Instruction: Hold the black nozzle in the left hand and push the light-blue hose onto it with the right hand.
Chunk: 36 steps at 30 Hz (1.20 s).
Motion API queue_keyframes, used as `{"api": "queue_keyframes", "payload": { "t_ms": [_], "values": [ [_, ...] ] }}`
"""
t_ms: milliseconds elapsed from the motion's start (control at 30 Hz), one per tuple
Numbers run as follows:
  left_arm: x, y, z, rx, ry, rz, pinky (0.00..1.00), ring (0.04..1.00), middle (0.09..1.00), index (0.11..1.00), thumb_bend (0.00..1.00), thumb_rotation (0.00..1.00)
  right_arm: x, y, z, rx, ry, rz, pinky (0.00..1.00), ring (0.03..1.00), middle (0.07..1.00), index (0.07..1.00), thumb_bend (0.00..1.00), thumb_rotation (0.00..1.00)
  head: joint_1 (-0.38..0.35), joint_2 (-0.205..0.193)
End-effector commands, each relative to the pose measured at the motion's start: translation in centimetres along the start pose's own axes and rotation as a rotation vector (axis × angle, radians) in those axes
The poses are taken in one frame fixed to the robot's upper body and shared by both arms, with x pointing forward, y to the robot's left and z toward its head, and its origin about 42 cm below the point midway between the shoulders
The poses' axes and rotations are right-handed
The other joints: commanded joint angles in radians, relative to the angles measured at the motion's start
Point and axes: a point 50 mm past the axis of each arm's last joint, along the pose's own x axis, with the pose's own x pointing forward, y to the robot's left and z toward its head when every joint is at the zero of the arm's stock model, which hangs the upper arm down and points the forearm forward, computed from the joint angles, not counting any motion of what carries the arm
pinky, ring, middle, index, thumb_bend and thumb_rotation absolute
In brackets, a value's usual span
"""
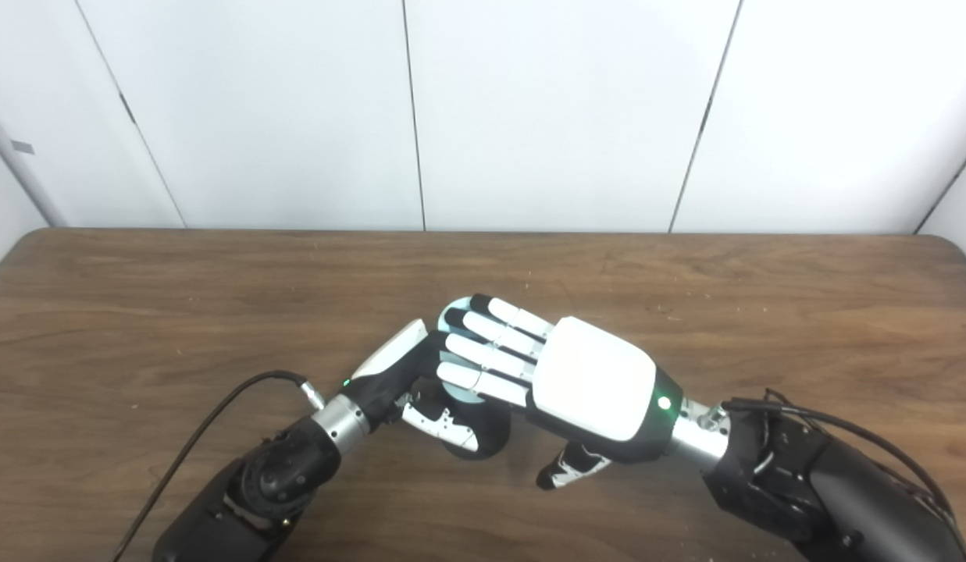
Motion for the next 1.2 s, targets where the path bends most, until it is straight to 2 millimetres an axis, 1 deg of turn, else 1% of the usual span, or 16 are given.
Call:
{"api": "queue_keyframes", "payload": {
  "t_ms": [0, 333, 467, 767, 1000, 1167],
  "values": [
    [-2.7, -2.5, -4.5, 0.034, 0.245, -0.145, 0.28, 0.356, 0.476, 0.486, 0.53, 0.0, 0.2, -1.1, -0.5, -0.025, -0.029, 0.011, 1.0, 1.0, 0.976, 0.955, 0.73, 0.13, 0.002, 0.0],
    [-2.7, -2.6, -4.5, 0.038, 0.241, -0.143, 0.28, 0.351, 0.473, 0.487, 0.53, 0.0, 0.4, -1.1, -0.4, 0.011, -0.031, 0.041, 1.0, 1.0, 0.975, 0.949, 0.73, 0.14, 0.002, 0.001],
    [-2.7, -2.6, -4.4, 0.045, 0.243, -0.145, 0.28, 0.351, 0.473, 0.487, 0.53, 0.0, 0.3, -0.8, -0.3, 0.031, -0.033, 0.058, 1.0, 1.0, 0.975, 0.949, 0.73, 0.14, 0.002, 0.001],
    [-2.7, -2.5, -4.2, 0.061, 0.244, -0.149, 0.29, 0.374, 0.476, 0.487, 0.53, 0.0, 0.3, -0.4, -0.2, 0.054, -0.047, 0.097, 0.97, 1.0, 0.975, 0.942, 0.74, 0.16, 0.003, 0.002],
    [-2.7, -2.4, -4.4, 0.063, 0.246, -0.154, 0.3, 0.376, 0.475, 0.489, 0.53, 0.0, 0.2, -0.3, 0.0, 0.043, -0.052, 0.107, 0.97, 0.999, 0.975, 0.935, 0.74, 0.14, 0.003, 0.003],
    [-2.7, -2.4, -4.4, 0.055, 0.247, -0.153, 0.29, 0.367, 0.475, 0.489, 0.53, 0.0, 0.2, 0.0, 0.2, 0.027, -0.052, 0.11, 1.0, 0.998, 0.974, 0.931, 0.73, 0.13, 0.002, 0.004]
  ]
}}
